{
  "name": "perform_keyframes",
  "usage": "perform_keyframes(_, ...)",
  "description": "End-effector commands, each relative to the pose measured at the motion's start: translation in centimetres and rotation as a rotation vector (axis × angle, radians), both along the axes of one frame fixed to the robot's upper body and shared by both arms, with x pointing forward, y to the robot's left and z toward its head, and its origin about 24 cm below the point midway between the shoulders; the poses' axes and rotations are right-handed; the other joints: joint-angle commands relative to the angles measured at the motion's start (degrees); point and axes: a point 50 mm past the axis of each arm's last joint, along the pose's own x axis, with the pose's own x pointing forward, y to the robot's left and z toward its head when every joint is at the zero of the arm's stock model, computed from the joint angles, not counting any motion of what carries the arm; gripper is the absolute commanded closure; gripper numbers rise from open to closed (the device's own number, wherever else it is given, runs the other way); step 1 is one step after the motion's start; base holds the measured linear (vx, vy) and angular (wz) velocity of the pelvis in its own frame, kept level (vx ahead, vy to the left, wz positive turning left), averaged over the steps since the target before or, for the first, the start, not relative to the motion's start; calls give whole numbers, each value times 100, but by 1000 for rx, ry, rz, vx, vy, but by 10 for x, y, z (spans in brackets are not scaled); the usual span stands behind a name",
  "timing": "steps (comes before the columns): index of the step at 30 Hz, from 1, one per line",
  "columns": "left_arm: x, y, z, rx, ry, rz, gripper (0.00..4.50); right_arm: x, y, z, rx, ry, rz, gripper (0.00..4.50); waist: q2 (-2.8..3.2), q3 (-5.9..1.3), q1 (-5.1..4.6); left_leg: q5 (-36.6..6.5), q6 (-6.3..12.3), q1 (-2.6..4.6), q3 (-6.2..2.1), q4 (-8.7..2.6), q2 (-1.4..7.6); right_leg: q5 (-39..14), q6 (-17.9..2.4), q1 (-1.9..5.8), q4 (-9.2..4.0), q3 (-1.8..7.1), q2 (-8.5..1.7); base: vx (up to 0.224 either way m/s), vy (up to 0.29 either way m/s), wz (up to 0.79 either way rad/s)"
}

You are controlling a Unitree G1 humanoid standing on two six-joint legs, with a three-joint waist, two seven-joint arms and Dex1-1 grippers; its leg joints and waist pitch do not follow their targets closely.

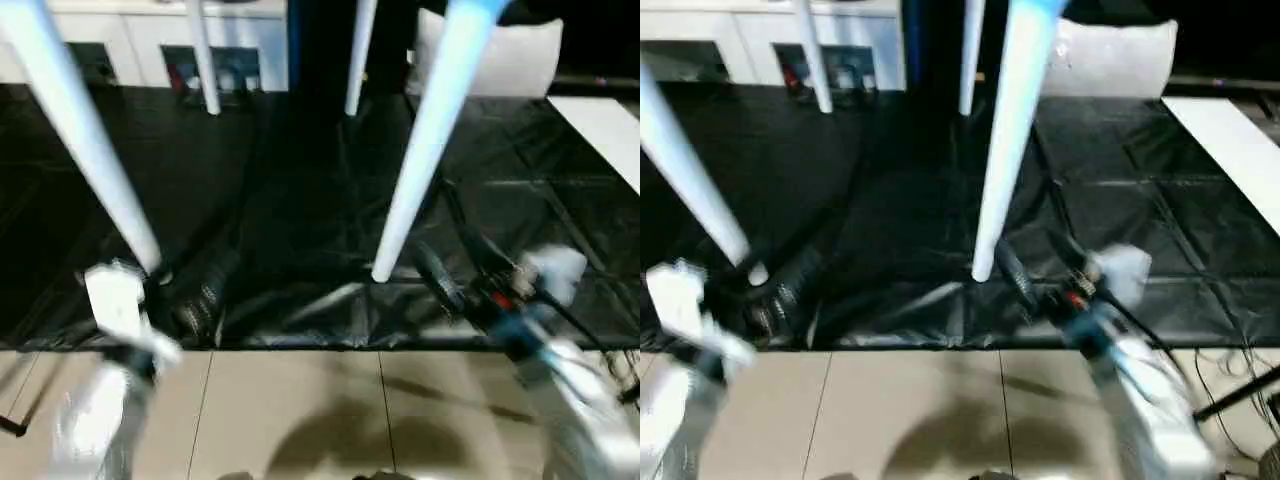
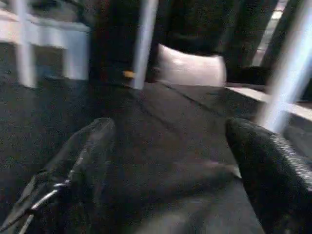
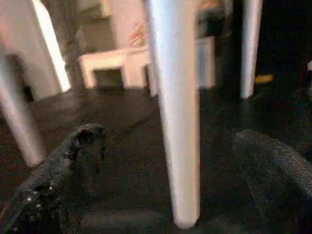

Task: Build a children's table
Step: Flip table

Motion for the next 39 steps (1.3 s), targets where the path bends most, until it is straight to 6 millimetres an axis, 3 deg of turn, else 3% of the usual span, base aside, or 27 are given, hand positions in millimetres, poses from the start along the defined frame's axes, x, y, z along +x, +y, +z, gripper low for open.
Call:
perform_keyframes(1, -5, -3, 4, -7, -2, -70, 15, -5, 5, 9, 6, -17, 63, 0, -45, -133, -12, -1368, 429, -102, -80, -489, 321, -2398, -186, 244, -637, 434, -468, 0, 0, 0)
perform_keyframes(2, -12, -6, 3, 1, 10, -132, 8, -11, 4, 12, -2, -6, 108, 0, -107, -142, -13, -1280, 440, -120, -101, -496, 309, -2532, -104, 268, -621, 437, -487, 0, 0, 0)
perform_keyframes(3, -16, -7, 2, 6, 20, -164, 8, -13, 4, 13, 1, 4, 136, 0, -133, -141, -29, -1265, 466, -95, -89, -483, 325, -2551, -64, 239, -655, 439, -474, 0, 0, 0)
perform_keyframes(4, -17, -7, 1, 8, 24, -175, 3, -14, 5, 13, 3, 8, 146, 0, -115, -131, -25, -1240, 458, -87, -106, -502, 333, -2528, -74, 235, -639, 428, -472, 0, 0, 0)
perform_keyframes(5, -18, -6, 0, 10, 28, -182, 3, -14, 7, 11, 13, 14, 158, 0, -152, -142, -33, -1248, 453, -80, -98, -498, 340, -2508, -73, 227, -644, 423, -465, 0, 0, 0)
perform_keyframes(8, -19, -10, -5, -18, 84, -274, 3, -7, 16, 3, 11, 40, 263, 0, -154, -111, -26, -1271, 363, -76, -117, -526, 354, -2288, -199, 222, -616, 414, -484, 0, 0, 0)
perform_keyframes(10, -20, -11, -6, -18, 98, -293, 3, -7, 19, 0, 10, 48, 285, 0, -135, -116, -22, -1270, 343, -53, -118, -522, 359, -2075, -301, 222, -599, 419, -481, 0, 0, 0)
perform_keyframes(11, -22, -10, -9, -23, 122, -325, 3, -8, 24, -5, 7, 65, 337, 0, -75, -125, 4, -1202, 333, -59, -122, -519, 366, -1816, -383, 243, -571, 423, -488, 0, 0, 0)
perform_keyframes(13, -25, -8, -12, -18, 159, -373, 3, -8, 29, -13, -26, 77, 407, 0, -91, -140, 18, -1127, 340, -55, -103, -502, 358, -1537, -518, 264, -548, 423, -486, 0, 0, 0)
perform_keyframes(15, -27, -5, -15, -25, 188, -406, 3, -9, 33, -19, -38, 89, 446, 0, -23, -152, 54, -963, 361, -58, -102, -487, 348, -1182, -660, 298, -503, 422, -494, 0, 0, 0)
perform_keyframes(17, -29, -2, -22, 8, 227, -462, 3, -10, 38, -29, -77, 102, 527, 0, -42, -173, 77, -862, 423, -56, -92, -467, 347, -1073, -720, 322, -484, 420, -501, 0, 0, 0)
perform_keyframes(20, -27, -2, -32, 43, 272, -502, 3, -11, 41, -38, -131, 111, 606, 0, -2, -181, 107, -764, 468, -48, -87, -457, 352, -1035, -800, 330, -474, 417, -507, 0, 0, 0)
perform_keyframes(21, -26, 0, -39, 69, 295, -515, 3, -11, 44, -42, -168, 103, 651, 0, 41, -221, 124, -767, 459, -26, -89, -444, 363, -1037, -828, 331, -465, 408, -514, 0, 0, 0)
perform_keyframes(22, -26, 1, -42, 79, 306, -523, 3, -11, 45, -43, -180, 100, 669, 0, 30, -201, 116, -801, 457, -24, -80, -454, 358, -1090, -810, 321, -487, 406, -498, 0, 0, 0)
perform_keyframes(23, -24, 5, -55, 110, 345, -555, 3, -11, 49, -50, -209, 103, 726, 0, 34, -214, 117, -834, 444, -19, -80, -449, 352, -1152, -810, 335, -490, 410, -514, 0, 0, 0)
perform_keyframes(26, -23, 6, -64, 138, 373, -590, 3, -9, 50, -56, -226, 121, 765, 0, 45, -237, 124, -947, 418, -4, -93, -457, 367, -1346, -829, 365, -498, 415, -543, 0, 0, 0)
perform_keyframes(29, -18, 8, -80, 218, 436, -683, 3, -7, 55, -75, -283, 169, 851, 0, 46, -227, 127, -1250, 351, 40, -106, -479, 356, -1830, -860, 354, -536, 411, -567, 0, 0, 0)
perform_keyframes(33, -16, 10, -93, 249, 488, -724, 3, -4, 60, -89, -321, 189, 895, 0, 64, -273, 130, -1105, 333, 39, -98, -461, 365, -1423, -1049, 376, -489, 421, -581, 0, 0, 0)
perform_keyframes(35, -15, 12, -101, 261, 517, -744, 3, -3, 63, -99, -348, 211, 914, 0, 103, -286, 138, -1048, 335, 41, -100, -451, 360, -1337, -1116, 383, -475, 421, -593, 0, 0, 0)
perform_keyframes(39, -16, 10, -118, 267, 568, -779, 3, -3, 65, -119, -398, 258, 932, 0, 97, -293, 140, -1023, 344, 35, -93, -443, 372, -1204, -1254, 397, -462, 416, -605, 0, 0, 0)
